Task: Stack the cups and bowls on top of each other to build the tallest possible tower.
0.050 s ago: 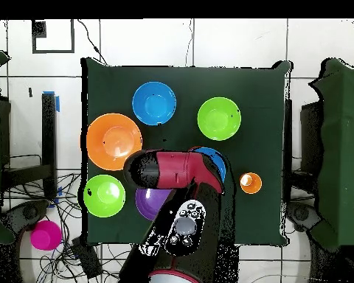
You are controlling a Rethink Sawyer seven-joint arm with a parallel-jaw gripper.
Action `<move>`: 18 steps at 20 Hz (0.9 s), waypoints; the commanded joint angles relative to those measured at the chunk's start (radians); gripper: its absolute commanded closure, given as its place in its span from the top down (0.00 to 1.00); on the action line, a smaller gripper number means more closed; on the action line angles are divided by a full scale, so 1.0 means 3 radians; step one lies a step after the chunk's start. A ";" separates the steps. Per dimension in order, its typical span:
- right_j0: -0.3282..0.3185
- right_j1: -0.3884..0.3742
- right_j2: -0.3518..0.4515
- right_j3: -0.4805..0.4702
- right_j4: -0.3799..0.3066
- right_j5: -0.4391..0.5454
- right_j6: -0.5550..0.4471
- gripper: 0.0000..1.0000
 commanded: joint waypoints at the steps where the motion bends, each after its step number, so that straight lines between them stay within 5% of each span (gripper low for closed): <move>1: 0.0039 0.0194 0.0211 -0.0162 0.0051 -0.0025 0.0397 1.00; 18: 0.0035 0.0079 0.0233 -0.0111 0.0083 0.0095 0.0359 1.00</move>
